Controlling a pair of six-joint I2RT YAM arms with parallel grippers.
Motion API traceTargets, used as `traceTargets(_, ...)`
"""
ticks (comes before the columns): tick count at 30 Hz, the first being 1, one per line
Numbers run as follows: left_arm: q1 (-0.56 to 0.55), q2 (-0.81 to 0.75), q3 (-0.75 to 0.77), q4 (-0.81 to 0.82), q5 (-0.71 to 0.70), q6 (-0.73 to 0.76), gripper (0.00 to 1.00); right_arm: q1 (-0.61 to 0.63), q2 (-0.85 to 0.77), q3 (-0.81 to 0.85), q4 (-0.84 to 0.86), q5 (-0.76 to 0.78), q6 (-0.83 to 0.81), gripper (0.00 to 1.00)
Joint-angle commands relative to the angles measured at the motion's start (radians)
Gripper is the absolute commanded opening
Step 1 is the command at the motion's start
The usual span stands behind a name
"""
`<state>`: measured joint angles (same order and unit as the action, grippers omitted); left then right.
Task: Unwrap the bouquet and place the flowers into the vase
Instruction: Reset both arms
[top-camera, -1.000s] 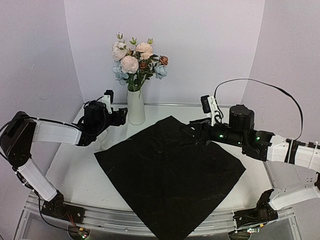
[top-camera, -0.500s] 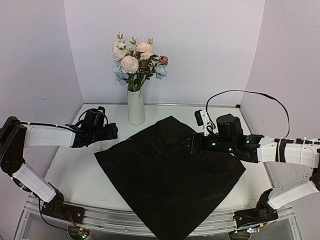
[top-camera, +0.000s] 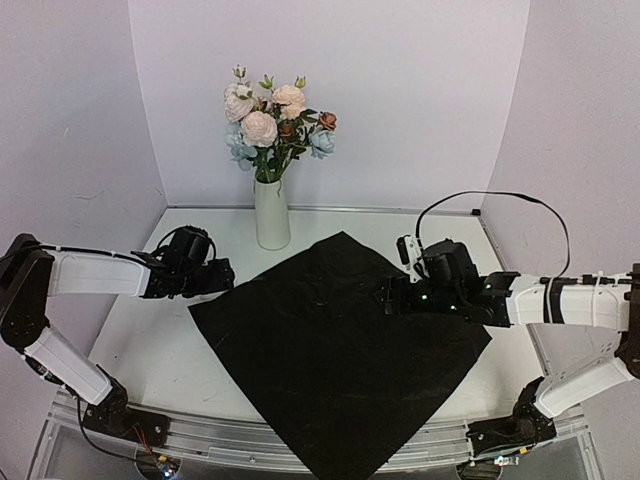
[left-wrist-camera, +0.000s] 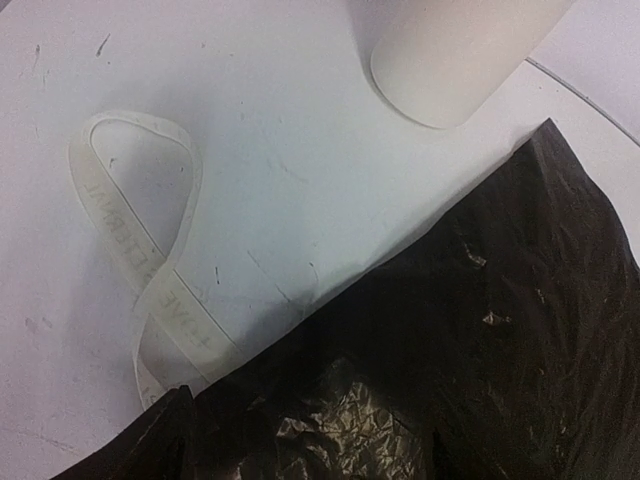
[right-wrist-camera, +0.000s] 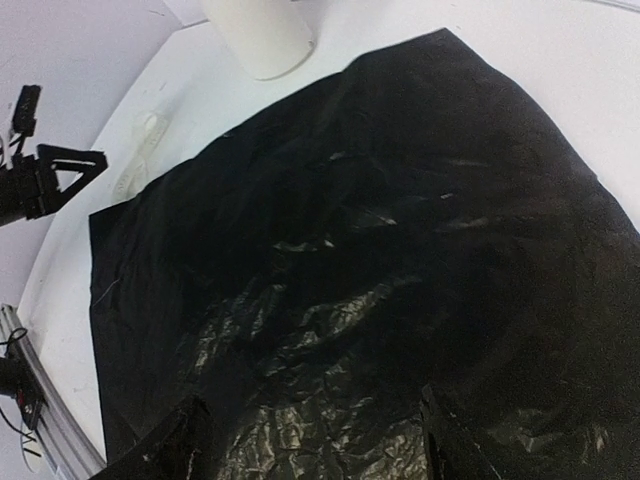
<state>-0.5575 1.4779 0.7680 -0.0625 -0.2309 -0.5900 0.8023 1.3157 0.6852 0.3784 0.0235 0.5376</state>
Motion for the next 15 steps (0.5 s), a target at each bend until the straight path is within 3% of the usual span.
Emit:
traceTargets(1, -0.001, -0.045, -0.039, -0.016, 0.055, -0.066, 0.77, -0.011, 0.011, -0.017, -0.109, 0.109, 0.059, 0.72)
traceTargets(5, -0.001, -0.051, -0.072, -0.026, 0.056, -0.117, 0.77, -0.042, 0.034, -0.011, -0.239, 0.198, 0.14, 0.73)
traceTargets(10, -0.001, -0.082, -0.098, -0.099, 0.028, -0.205, 0.74, -0.145, 0.044, -0.068, -0.302, 0.158, 0.22, 0.69)
traceTargets(12, -0.001, -0.109, -0.114, -0.1, 0.053, -0.229, 0.67, -0.159, 0.028, -0.101, -0.303, 0.157, 0.25, 0.6)
traceTargets(15, -0.002, -0.144, -0.138, -0.091, 0.09, -0.255, 0.46, -0.166, 0.004, -0.142, -0.312, 0.186, 0.293, 0.22)
